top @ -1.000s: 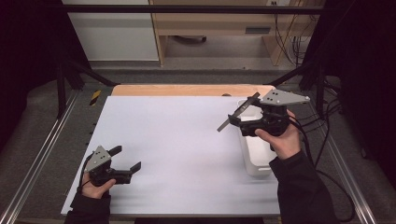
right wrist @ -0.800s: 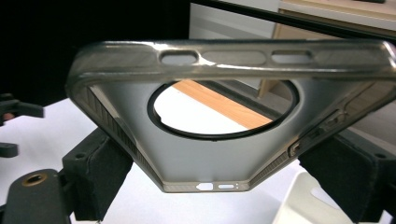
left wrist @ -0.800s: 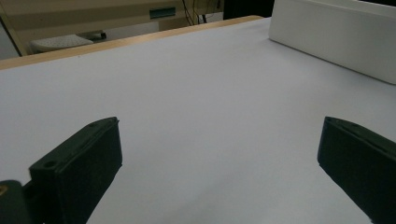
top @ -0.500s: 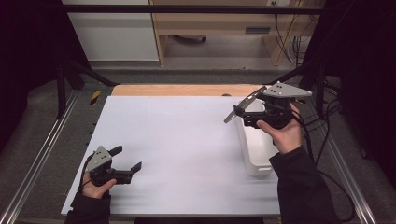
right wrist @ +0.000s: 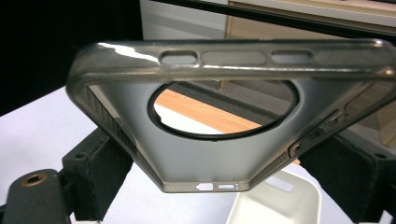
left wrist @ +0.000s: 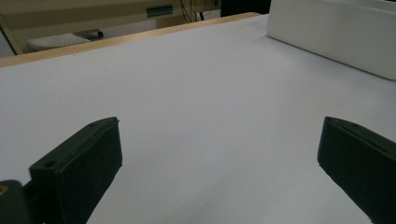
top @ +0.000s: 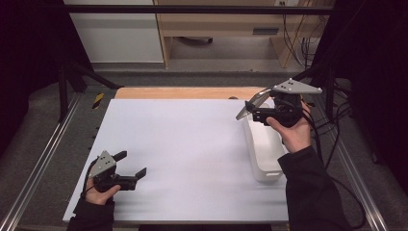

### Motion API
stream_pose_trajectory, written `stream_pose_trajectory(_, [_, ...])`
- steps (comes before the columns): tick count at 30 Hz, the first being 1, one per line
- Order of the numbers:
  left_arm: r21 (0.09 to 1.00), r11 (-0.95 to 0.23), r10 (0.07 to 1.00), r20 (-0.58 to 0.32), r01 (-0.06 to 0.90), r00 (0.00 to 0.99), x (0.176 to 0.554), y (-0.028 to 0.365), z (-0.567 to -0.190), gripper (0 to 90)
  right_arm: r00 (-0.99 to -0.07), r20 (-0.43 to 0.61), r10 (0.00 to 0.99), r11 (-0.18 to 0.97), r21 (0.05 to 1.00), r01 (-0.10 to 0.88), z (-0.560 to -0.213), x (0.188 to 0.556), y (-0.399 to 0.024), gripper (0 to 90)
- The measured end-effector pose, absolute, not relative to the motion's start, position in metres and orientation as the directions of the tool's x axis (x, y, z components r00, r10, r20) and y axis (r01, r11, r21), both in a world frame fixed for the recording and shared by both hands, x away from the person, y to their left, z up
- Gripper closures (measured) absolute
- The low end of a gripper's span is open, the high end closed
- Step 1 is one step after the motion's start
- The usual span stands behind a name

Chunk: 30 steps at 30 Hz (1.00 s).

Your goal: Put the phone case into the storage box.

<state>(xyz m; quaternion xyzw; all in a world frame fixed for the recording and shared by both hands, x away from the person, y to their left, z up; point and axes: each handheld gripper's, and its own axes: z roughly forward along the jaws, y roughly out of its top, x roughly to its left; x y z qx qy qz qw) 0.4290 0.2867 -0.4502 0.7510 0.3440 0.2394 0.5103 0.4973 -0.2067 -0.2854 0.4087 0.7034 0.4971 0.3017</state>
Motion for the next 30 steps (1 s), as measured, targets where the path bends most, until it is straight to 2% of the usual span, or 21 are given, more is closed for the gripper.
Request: stream_pose_trajectory(30, [0.927,-0.256,0.749,0.011,0.275,0.662,0.432,0.284,-0.454,0.0,-0.351,-0.021,0.936,0.143,0.934,0.326,-0.29,0.533,-0.222,11.8])
